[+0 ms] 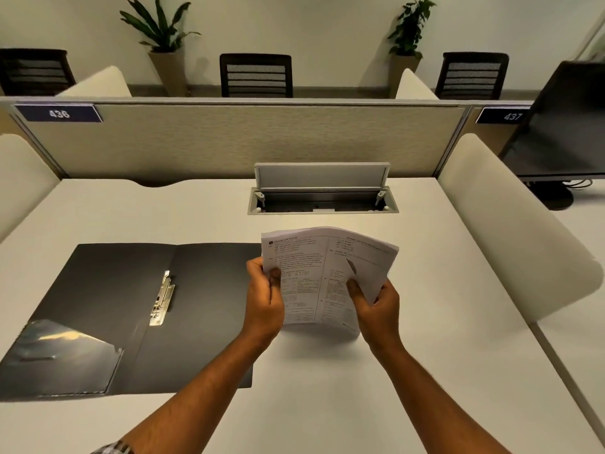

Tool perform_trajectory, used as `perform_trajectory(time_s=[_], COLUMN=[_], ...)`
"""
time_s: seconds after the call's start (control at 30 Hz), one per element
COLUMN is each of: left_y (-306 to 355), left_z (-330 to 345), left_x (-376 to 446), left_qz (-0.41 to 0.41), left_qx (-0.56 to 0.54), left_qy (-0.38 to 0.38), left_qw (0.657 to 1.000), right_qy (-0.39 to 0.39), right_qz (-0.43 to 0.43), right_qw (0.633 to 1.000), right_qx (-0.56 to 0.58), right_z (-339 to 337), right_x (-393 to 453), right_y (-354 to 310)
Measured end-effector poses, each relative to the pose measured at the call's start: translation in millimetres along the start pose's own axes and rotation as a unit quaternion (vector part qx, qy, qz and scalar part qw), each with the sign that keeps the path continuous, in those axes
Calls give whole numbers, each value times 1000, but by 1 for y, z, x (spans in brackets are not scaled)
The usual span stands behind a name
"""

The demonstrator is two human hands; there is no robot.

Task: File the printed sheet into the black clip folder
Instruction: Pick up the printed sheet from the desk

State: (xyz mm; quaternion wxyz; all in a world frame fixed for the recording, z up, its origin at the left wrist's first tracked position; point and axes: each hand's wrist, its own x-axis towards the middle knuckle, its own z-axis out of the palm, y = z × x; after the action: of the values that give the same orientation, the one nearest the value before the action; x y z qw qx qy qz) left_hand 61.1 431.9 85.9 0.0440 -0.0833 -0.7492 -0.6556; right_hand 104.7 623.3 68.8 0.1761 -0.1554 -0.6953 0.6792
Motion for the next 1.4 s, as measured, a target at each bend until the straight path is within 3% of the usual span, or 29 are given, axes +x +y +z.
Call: perform_trajectory(time_s=[0.6,0.83,1.17,1.4], left_y=[-15,11,-10,-25], left_z=[0,-30,-100,-160], left_x=[1,23,22,30], left_qz=[-74,-228,-309,-342], left_qx=[88,-1,20,-34], left_qy=[-2,-6,20,-7], left_qw=[993,974,951,939], right_qy=[-13,-105,-245,-244], right_qz=[30,126,201,226], right_qw=[997,986,948,941], right_qx=[-71,-42,-40,-62], right_z=[-5,7,57,110], right_x=[13,37,21,10], right_y=[0,-25,-10,-1])
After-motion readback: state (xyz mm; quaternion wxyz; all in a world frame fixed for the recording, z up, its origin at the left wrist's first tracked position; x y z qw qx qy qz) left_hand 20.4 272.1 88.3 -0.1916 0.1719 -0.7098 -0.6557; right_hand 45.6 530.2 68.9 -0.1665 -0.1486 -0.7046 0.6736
